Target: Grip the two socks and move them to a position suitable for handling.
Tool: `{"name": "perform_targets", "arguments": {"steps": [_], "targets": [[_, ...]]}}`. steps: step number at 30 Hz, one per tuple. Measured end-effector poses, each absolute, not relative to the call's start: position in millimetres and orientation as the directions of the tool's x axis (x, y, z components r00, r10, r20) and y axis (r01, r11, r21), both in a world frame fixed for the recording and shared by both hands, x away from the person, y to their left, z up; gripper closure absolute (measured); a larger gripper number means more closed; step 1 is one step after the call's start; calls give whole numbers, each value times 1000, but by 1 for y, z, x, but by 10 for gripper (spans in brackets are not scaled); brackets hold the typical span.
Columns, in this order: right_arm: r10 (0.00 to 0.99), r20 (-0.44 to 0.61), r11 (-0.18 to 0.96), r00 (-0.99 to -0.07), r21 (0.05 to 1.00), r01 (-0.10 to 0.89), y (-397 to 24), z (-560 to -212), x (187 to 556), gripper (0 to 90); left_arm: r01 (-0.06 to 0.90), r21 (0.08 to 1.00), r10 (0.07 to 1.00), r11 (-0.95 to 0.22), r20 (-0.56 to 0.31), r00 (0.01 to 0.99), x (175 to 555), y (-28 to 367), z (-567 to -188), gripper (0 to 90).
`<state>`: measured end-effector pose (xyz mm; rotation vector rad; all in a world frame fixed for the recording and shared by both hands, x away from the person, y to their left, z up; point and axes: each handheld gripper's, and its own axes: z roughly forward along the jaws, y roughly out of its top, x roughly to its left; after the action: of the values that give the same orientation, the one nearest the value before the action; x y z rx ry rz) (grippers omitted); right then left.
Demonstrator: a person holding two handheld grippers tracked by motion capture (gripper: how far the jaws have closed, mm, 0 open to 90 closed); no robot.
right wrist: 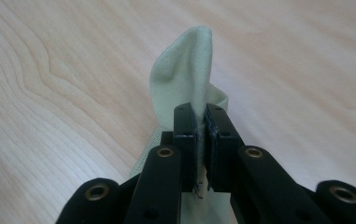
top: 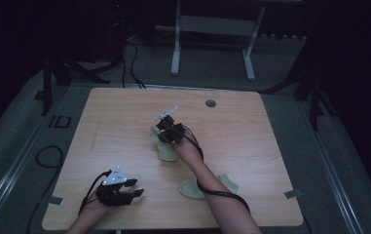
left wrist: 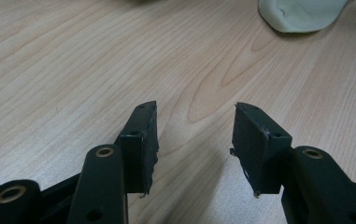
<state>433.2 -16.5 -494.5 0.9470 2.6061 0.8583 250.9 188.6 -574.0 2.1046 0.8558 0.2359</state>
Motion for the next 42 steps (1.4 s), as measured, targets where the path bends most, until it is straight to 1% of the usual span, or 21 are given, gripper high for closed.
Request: {"name": "perform_targets", "arguments": {"steps": [6,8,13,18,21,23,26,31,32,33,37,38,39,40,42], "targets": [[647,-56,625,-760,609,487,-48,-464,433,844,498,760,651,-418,-132,747,251,187,-575,500],[654,-72,624,-753,613,484,-62,-456,432,844,500,758,652,-418,-133,747,251,186,-575,485],[645,-100,640,-757,613,464,-89,-452,427,844,494,761,648,-421,-129,751,250,183,-575,484],[608,-104,668,-787,603,436,-105,-469,426,843,494,762,647,-419,-132,751,251,180,-575,483],[594,-86,678,-800,588,441,-109,-486,426,843,492,764,644,-418,-133,753,251,177,-576,483],[595,-65,673,-801,585,452,-109,-499,424,843,492,761,640,-423,-133,756,252,175,-576,483],[585,-64,688,-809,567,452,-105,-515,421,840,490,763,638,-421,-135,758,253,172,-575,483],[585,-54,700,-809,537,471,-100,-536,421,817,488,765,631,-421,-140,763,256,168,-575,483],[585,-54,700,-809,537,471,-100,-536,421,817,488,765,631,-421,-140,763,256,168,-575,483],[585,-56,703,-809,533,472,-99,-539,421,794,485,766,629,-422,-139,765,257,167,-575,483],[584,-34,692,-811,543,476,-98,-545,419,625,470,783,630,-408,-131,765,261,164,-574,483],[584,-34,692,-811,543,476,-98,-545,419,625,470,783,630,-408,-131,765,261,164,-574,482],[584,-39,693,-811,544,473,-98,-545,419,611,456,792,637,-406,-112,763,265,161,-570,482],[582,-39,695,-812,543,472,-96,-545,418,547,454,796,641,-399,-112,760,267,160,-568,455],[587,-47,697,-808,537,475,-96,-543,417,501,454,803,646,-385,-117,754,272,159,-564,456]]}}
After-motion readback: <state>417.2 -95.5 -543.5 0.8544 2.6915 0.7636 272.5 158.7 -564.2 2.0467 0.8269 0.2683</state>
